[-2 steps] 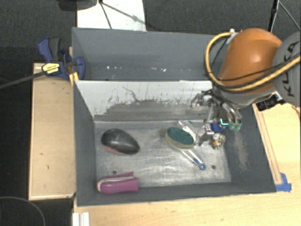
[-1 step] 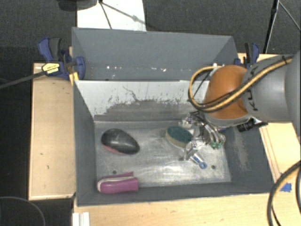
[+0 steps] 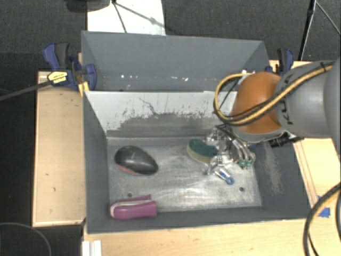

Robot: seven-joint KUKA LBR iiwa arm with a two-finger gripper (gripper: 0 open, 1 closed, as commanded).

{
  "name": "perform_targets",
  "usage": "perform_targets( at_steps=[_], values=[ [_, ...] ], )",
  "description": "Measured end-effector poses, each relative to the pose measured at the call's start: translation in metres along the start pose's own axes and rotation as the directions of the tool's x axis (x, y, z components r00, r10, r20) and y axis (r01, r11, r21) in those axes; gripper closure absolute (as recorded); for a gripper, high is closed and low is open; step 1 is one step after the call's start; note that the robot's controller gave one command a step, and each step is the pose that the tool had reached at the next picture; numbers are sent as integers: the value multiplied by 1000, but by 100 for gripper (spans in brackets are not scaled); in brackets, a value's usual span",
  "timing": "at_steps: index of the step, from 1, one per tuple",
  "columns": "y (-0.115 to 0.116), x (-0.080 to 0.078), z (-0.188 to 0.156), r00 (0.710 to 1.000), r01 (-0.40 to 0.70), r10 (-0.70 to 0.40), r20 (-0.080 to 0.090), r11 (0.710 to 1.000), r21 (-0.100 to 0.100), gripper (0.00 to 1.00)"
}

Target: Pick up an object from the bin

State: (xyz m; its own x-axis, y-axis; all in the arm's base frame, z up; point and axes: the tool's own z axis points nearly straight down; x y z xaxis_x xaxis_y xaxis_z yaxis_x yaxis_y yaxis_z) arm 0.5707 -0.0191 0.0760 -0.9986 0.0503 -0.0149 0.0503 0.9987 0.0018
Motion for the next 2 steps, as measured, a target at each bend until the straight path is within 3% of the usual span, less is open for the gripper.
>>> perform_targets(
  at_steps=[1,2],
  values=[
    [0,1,2,1000,0,0,-3,1000,0,0],
    [0,0,0,1000,0,0,2,1000,0,100]
  ],
)
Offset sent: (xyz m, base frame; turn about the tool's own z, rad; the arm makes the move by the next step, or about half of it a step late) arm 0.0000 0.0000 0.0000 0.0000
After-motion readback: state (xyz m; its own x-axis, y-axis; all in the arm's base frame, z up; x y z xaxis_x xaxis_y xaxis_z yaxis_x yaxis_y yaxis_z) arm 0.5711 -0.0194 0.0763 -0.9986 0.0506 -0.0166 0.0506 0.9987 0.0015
